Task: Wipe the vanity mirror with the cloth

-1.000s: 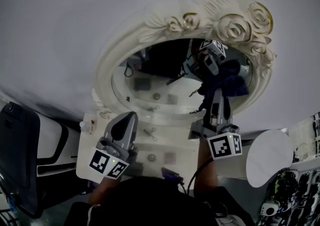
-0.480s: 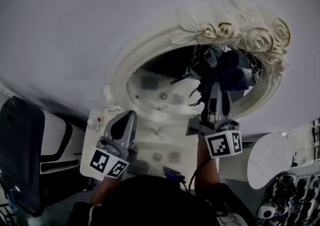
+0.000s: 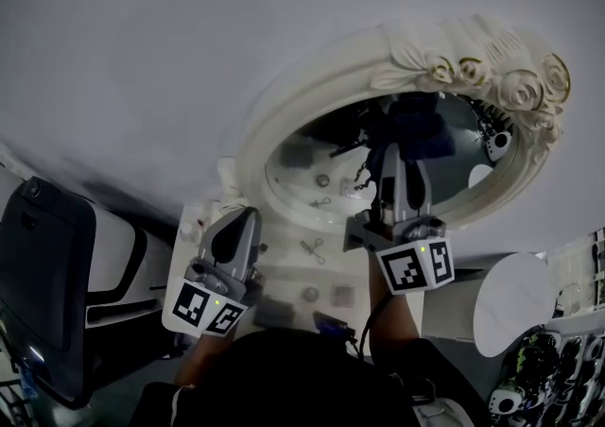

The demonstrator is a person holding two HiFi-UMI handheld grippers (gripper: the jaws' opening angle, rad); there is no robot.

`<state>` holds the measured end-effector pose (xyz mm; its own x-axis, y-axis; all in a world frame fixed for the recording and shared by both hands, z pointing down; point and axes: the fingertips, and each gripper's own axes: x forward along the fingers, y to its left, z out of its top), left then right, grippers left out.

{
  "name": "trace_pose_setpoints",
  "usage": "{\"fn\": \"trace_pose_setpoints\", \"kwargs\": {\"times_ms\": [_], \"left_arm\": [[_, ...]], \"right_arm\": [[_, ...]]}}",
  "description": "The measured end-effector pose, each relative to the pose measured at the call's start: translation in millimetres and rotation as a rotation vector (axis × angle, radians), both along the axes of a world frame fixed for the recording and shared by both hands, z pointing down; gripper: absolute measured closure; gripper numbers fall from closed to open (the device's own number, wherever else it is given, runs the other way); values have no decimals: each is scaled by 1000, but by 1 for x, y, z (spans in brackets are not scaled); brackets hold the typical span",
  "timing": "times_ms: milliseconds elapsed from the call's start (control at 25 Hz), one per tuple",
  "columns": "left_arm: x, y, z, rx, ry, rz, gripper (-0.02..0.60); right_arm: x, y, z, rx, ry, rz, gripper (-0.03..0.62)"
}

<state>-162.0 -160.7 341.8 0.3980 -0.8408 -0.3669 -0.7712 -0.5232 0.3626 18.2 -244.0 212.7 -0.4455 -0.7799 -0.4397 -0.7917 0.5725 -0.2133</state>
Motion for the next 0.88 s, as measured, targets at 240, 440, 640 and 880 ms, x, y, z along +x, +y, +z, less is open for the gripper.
{"fn": "trace_pose_setpoints", "kwargs": {"times_ms": [240, 440, 640, 880], "left_arm": [[-26, 3, 6, -14, 9, -31, 578], [-47, 4, 10, -19, 17, -54, 578], [-66, 5, 15, -25, 25, -75, 578], [-76, 10, 18, -30, 31, -89, 578]], "right_arm": [[-43, 0, 5, 4, 26, -58, 553], [-83, 0, 13, 2, 58, -112, 553], [-108, 0, 17, -6, 54, -152, 554], [-118, -1, 20, -20, 34, -178, 554]]}}
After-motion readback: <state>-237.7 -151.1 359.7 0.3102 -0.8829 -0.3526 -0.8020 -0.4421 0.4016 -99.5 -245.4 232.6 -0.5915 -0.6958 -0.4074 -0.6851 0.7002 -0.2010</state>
